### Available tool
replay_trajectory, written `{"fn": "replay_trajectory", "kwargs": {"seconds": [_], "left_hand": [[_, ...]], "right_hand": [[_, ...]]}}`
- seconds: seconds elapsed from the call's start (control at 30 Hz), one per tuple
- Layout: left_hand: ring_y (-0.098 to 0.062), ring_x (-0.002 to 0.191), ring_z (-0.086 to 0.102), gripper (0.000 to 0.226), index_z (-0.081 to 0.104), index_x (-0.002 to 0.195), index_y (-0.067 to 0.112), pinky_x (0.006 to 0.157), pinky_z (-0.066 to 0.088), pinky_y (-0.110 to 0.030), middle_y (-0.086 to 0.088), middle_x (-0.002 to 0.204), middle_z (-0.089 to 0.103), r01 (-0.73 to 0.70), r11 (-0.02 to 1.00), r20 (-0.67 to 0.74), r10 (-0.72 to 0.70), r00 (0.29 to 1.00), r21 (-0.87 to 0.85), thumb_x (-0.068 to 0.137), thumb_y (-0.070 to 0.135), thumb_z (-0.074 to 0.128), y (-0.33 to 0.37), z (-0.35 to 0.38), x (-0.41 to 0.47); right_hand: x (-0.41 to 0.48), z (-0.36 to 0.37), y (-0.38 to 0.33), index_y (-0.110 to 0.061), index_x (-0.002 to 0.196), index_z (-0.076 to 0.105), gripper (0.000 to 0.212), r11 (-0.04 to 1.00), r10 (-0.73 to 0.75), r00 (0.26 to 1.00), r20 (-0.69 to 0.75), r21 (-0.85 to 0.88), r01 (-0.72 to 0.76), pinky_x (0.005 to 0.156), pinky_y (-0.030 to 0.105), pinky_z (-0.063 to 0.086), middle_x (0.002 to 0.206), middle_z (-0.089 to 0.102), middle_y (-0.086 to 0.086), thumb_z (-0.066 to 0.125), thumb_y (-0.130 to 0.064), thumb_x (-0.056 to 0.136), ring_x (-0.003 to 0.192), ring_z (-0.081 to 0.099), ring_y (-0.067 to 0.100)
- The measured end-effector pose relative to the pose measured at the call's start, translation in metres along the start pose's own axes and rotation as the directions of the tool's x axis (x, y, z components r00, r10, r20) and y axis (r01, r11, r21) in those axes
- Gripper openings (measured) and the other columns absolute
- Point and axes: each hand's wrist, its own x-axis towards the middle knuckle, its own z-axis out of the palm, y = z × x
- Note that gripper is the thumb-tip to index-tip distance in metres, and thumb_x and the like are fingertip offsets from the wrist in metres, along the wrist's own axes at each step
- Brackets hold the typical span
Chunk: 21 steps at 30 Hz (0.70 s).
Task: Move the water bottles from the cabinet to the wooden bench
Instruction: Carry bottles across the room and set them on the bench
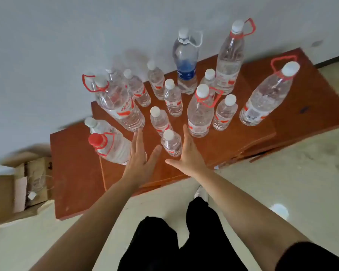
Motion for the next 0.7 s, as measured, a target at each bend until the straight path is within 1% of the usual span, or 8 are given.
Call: {"fn": "replay_trajectory", "kwargs": {"seconds": [0.1,0.2,0.3,0.37,0.5,0.6,0.67,0.7], "left_hand": [[-0.017,0.155,0.002,0.088,-0.011,0.157,0.038,0.124,0.011,-0.047,0.006,0.169,-0.007,0.100,0.993,-0.031,-0.102,0.994,-0.069,0.091,0.080,0.028,0.000,0.017,0.025],[-0.023,0.155,0.011,0.086,-0.012,0.156,0.039,0.123,0.017,-0.055,0.005,0.169,-0.003,0.243,0.949,-0.012,-0.250,0.968,-0.198,0.096,0.066,0.042,-0.006,0.035,0.052],[-0.026,0.154,0.013,0.100,-0.012,0.158,0.030,0.123,0.020,-0.053,0.000,0.169,0.002,0.363,0.870,-0.021,-0.392,0.920,-0.332,0.094,0.049,0.062,-0.005,0.045,0.080],[-0.027,0.153,0.017,0.112,-0.012,0.158,0.029,0.121,0.024,-0.050,-0.002,0.169,0.007,0.409,0.805,-0.009,-0.456,0.890,-0.430,0.087,0.048,0.073,0.001,0.049,0.099],[-0.025,0.150,0.026,0.128,-0.001,0.158,0.040,0.115,0.030,-0.051,0.003,0.165,0.021,0.364,0.802,-0.102,-0.460,0.882,-0.474,0.066,0.053,0.087,0.007,0.059,0.135],[-0.021,0.138,0.045,0.112,0.025,0.154,0.035,0.111,0.041,-0.043,0.006,0.151,0.046,0.374,0.808,-0.190,-0.498,0.846,-0.456,0.064,0.051,0.089,0.010,0.065,0.153],[-0.016,0.121,0.057,0.087,0.041,0.142,0.035,0.097,0.048,-0.033,0.010,0.130,0.059,0.389,0.784,-0.186,-0.527,0.829,-0.484,0.070,0.044,0.087,0.011,0.067,0.153],[-0.012,0.111,0.060,0.072,0.046,0.131,0.037,0.090,0.049,-0.028,0.014,0.117,0.061,0.382,0.784,-0.184,-0.521,0.833,-0.489,0.072,0.041,0.086,0.010,0.069,0.150]], "right_hand": [[0.013,0.009,0.009,-0.024,0.161,-0.004,0.115,0.990,0.000,0.997,-0.081,0.141,0.012,0.113,0.044,0.043,0.167,0.026,0.003,0.079,-0.043,0.085,0.146,0.039,0.024],[0.011,0.007,0.027,-0.019,0.160,0.018,0.093,0.992,-0.030,0.996,-0.085,0.116,0.040,0.108,0.043,0.049,0.160,0.041,0.003,0.075,-0.038,0.090,0.140,0.048,0.020],[-0.006,-0.005,0.047,-0.016,0.158,0.025,0.087,0.993,-0.032,0.993,-0.118,0.109,0.045,0.109,0.046,0.048,0.156,0.045,0.003,0.076,-0.033,0.090,0.141,0.047,0.019],[-0.020,-0.014,0.060,-0.012,0.157,0.027,0.084,0.992,-0.023,0.987,-0.158,0.121,0.042,0.113,0.045,0.045,0.156,0.045,0.005,0.075,-0.032,0.091,0.144,0.042,0.016],[-0.037,-0.029,0.077,-0.015,0.155,0.030,0.081,0.989,0.042,0.968,-0.247,0.148,-0.006,0.103,0.044,0.053,0.154,0.044,0.003,0.074,-0.037,0.091,0.141,0.042,0.011],[-0.028,-0.025,0.076,-0.015,0.152,0.034,0.088,0.985,0.076,0.951,-0.301,0.173,-0.024,0.104,0.032,0.052,0.149,0.049,0.001,0.083,-0.039,0.083,0.136,0.048,0.012],[-0.019,-0.016,0.070,-0.016,0.150,0.034,0.092,0.969,0.123,0.940,-0.319,0.241,-0.045,0.104,0.022,0.048,0.144,0.052,0.000,0.087,-0.038,0.078,0.131,0.052,0.010],[-0.014,-0.011,0.067,-0.019,0.148,0.035,0.090,0.959,0.143,0.933,-0.330,0.281,-0.048,0.102,0.022,0.049,0.140,0.054,0.000,0.087,-0.038,0.077,0.127,0.054,0.010]]}}
